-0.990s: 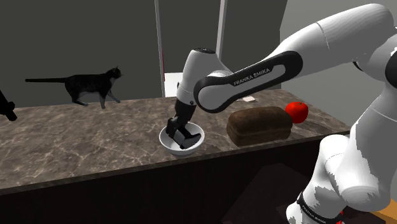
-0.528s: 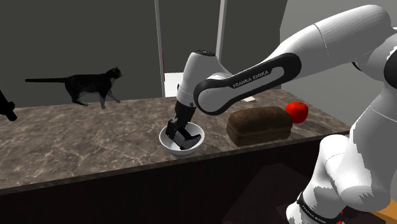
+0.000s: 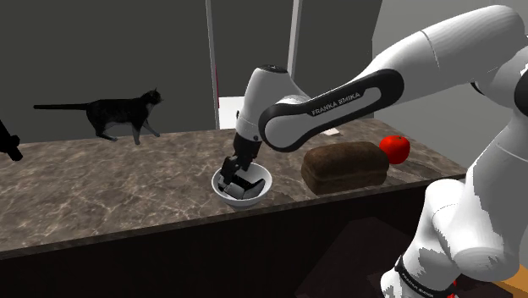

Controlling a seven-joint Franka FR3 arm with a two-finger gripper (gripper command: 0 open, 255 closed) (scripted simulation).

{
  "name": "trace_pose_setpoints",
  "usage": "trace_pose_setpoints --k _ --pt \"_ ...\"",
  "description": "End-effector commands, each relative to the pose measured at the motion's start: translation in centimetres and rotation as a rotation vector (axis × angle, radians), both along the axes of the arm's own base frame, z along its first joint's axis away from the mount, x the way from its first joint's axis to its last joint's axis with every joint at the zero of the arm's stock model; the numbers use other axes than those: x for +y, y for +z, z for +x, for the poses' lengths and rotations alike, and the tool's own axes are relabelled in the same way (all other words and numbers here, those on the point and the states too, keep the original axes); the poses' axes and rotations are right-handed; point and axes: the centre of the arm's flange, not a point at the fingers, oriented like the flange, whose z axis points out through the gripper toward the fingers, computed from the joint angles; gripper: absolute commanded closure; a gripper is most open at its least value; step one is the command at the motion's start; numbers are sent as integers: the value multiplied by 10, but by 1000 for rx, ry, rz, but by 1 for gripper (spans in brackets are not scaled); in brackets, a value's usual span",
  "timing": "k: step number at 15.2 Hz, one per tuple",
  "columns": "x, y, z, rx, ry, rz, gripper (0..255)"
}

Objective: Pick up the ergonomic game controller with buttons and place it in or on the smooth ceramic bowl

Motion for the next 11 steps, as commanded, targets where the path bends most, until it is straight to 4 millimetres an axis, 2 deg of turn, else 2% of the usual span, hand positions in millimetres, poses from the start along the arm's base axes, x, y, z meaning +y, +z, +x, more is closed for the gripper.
trace_pose_setpoints --k 1,3,11 --pt "-4 21 -4 0 0 0 0" --pt "-7 43 -9 0 0 0 0" --pt "-7 43 -9 0 0 0 0"
